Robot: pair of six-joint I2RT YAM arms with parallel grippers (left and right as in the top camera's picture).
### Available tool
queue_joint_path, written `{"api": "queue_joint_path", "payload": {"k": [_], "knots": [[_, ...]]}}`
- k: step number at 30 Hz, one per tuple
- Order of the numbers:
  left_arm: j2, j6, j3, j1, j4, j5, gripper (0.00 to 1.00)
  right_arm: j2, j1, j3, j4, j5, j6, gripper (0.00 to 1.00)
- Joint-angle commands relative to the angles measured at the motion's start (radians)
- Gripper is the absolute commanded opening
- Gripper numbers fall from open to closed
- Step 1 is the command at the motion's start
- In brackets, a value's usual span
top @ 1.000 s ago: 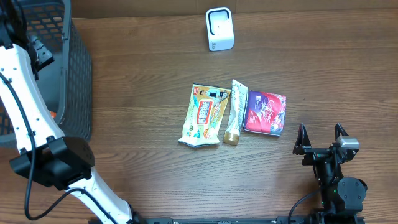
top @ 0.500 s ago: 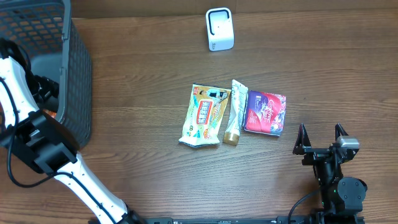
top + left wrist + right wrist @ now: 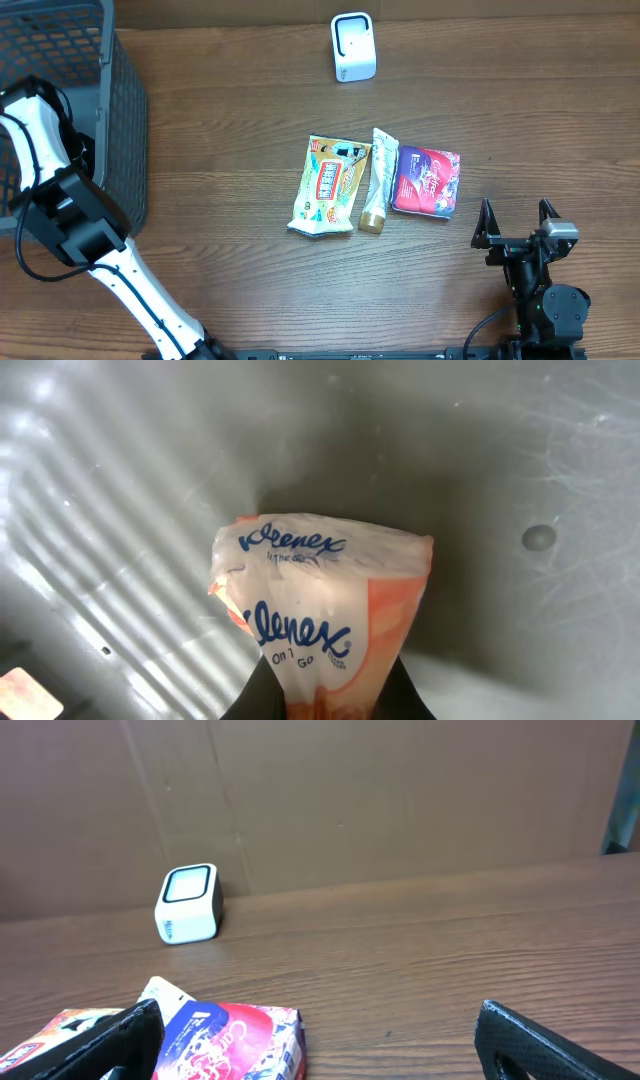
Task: Scan the item barcode
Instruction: 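Reach the left gripper into the basket and grasp the orange tissue pack, then carry the orange tissue pack out and drop it onto the yellow bag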
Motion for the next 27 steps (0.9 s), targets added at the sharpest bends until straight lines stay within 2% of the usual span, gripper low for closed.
{"api": "queue_joint_path", "payload": {"k": [1,6,8,13,16,22,27], "knots": [[0.008,-0.002,0.092,0.005,-0.042,0.004,0.04,-0.007,-0.002,-0.010,0.006,0.002,-0.004,1.00],[-0.116,-0.002,0.377,0.004,-0.155,0.045,0.04,-0.007,-0.002,-0.010,0.006,0.001,-0.004,1.00],[-0.169,-0.002,0.425,0.003,-0.166,0.093,0.04,-0.007,-0.002,-0.010,0.006,0.001,-0.004,1.00],[-0.377,0.024,0.470,-0.019,-0.142,0.420,0.04,-0.007,-0.002,-0.010,0.006,0.001,-0.004,1.00],[-0.459,0.063,0.470,-0.067,-0.133,0.536,0.04,-0.007,-0.002,-0.010,0.006,0.001,-0.004,1.00],[-0.516,0.112,0.469,-0.288,-0.163,0.539,0.04,-0.007,-0.002,-0.010,0.006,0.002,-0.004,1.00],[-0.500,0.114,0.393,-0.600,-0.234,0.526,0.04,-0.007,-0.002,-0.010,0.006,0.001,-0.004,1.00]]}}
